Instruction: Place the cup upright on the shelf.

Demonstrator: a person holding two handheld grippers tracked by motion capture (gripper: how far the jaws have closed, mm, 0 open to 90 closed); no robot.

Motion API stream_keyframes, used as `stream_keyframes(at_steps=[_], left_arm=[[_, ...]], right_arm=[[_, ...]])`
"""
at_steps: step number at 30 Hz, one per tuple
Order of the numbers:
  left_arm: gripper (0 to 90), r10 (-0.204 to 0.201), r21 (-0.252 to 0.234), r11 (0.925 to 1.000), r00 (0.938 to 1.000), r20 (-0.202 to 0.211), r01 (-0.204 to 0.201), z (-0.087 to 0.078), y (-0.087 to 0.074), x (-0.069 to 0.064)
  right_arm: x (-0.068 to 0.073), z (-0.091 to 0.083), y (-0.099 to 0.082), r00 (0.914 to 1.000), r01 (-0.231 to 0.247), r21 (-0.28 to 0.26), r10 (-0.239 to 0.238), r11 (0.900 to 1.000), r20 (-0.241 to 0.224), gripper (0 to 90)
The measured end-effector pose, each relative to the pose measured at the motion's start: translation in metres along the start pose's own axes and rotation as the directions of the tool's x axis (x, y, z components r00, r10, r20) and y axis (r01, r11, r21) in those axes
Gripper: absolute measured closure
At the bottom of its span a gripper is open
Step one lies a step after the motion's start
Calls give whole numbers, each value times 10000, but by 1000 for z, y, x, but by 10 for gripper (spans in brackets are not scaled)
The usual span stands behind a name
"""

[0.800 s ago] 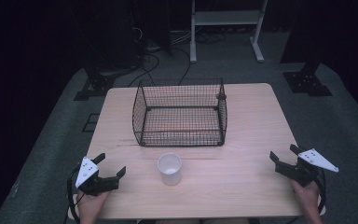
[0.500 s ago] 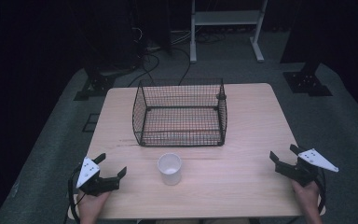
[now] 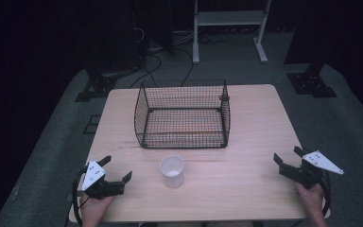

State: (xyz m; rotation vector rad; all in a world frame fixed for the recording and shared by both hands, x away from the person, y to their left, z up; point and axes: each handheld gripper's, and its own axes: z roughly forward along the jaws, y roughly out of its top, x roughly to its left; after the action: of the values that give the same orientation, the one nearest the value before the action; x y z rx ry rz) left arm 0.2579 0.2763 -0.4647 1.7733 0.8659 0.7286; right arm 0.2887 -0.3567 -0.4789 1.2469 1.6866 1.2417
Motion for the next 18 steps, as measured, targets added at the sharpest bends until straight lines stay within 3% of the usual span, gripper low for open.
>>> stream_keyframes(at_steps=[18], left_arm=[[26, 226, -232, 9995, 9976, 662, -211, 3, 5, -7]], right_arm=[[1, 0, 0, 10000, 53, 26, -53, 10000, 27, 130]])
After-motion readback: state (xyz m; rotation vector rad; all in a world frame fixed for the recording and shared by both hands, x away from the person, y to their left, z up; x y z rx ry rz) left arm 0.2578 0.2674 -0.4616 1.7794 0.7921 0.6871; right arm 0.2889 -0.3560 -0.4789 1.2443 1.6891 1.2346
